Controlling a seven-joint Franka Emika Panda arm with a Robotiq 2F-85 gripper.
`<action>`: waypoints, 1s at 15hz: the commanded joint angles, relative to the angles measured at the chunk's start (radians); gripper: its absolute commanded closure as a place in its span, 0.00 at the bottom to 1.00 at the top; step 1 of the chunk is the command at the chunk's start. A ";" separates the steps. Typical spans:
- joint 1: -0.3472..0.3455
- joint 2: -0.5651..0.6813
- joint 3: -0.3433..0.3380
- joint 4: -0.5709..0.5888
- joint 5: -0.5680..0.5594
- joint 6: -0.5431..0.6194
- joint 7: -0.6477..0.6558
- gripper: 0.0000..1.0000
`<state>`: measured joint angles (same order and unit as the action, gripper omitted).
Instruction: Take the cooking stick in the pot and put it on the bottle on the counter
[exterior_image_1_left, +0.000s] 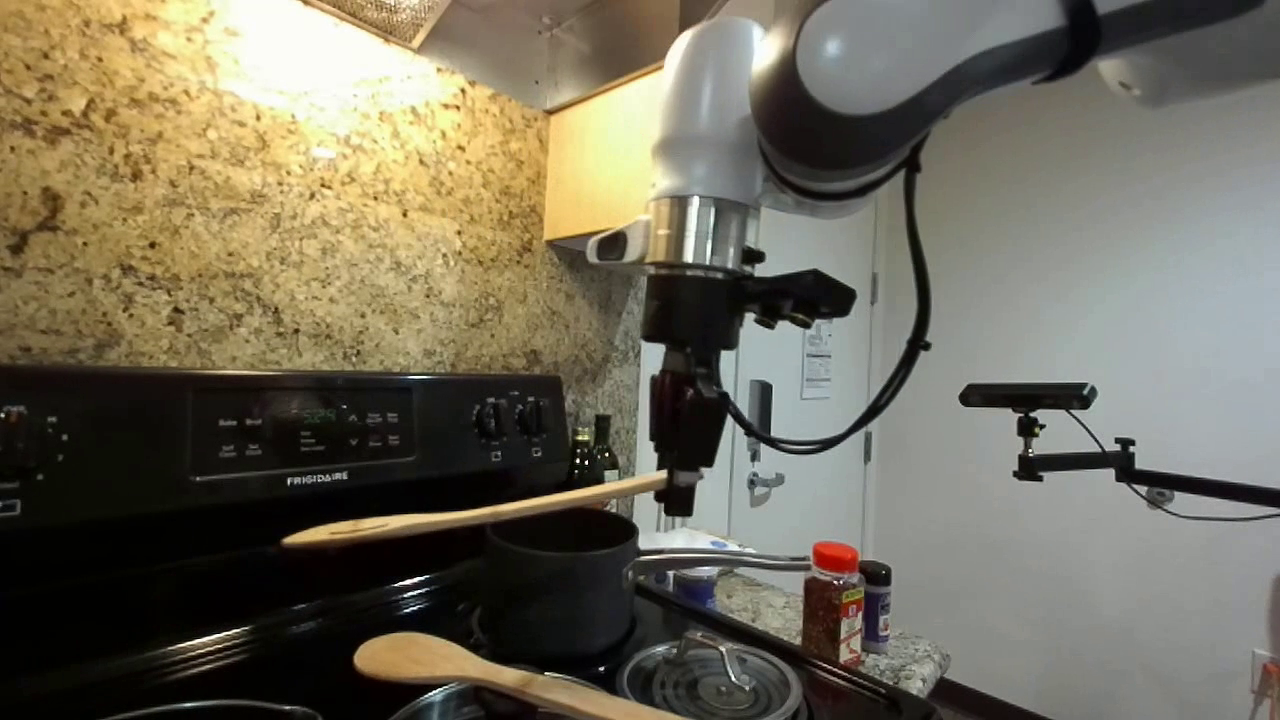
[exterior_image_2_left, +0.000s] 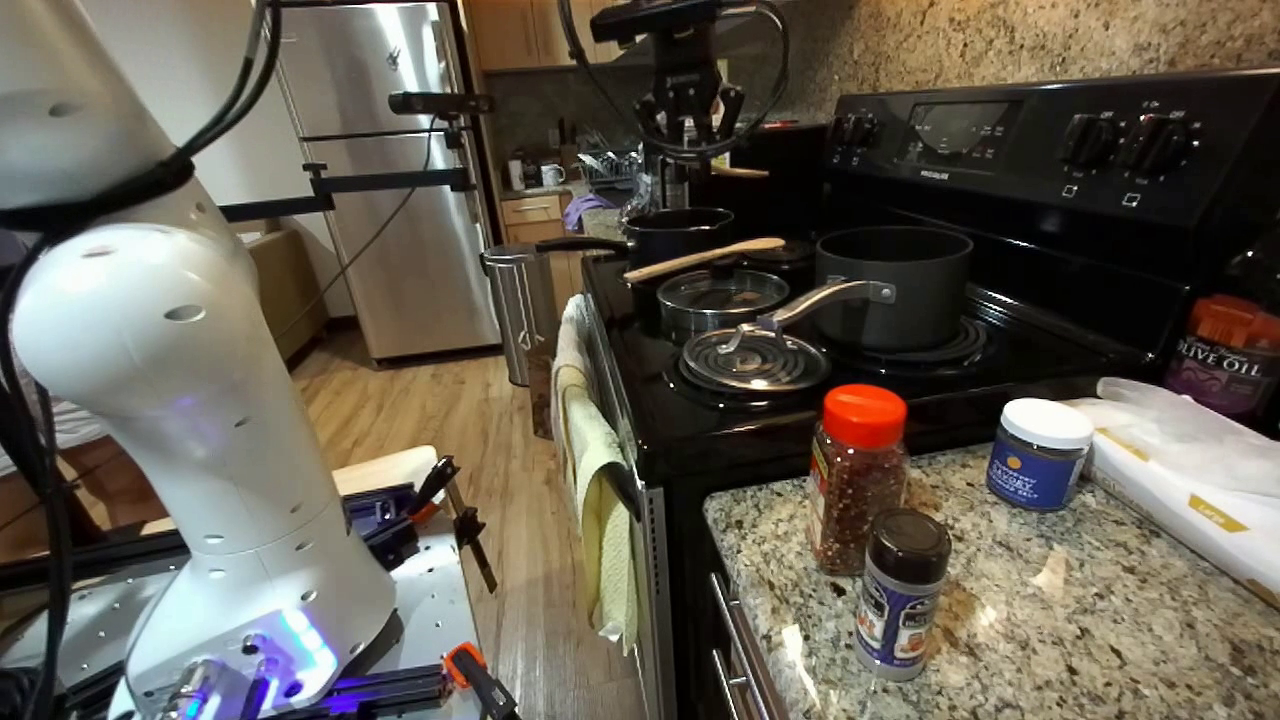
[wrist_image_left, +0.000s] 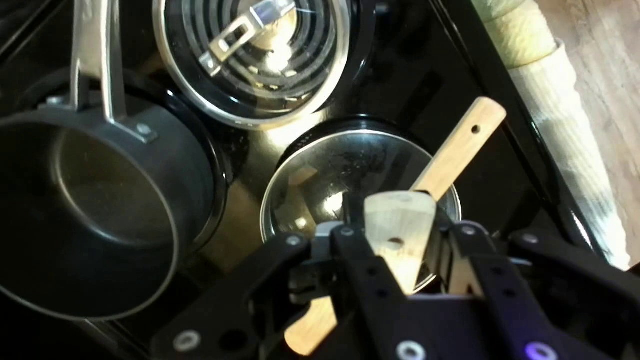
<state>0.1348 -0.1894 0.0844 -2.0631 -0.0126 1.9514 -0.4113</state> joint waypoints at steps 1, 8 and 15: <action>-0.018 -0.156 -0.045 -0.200 0.066 0.107 0.032 0.93; -0.006 -0.146 -0.059 -0.182 0.040 0.091 0.009 0.93; -0.093 -0.230 -0.140 -0.241 0.061 0.113 0.154 0.93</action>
<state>0.0865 -0.3492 -0.0223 -2.2473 0.0281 2.0456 -0.3121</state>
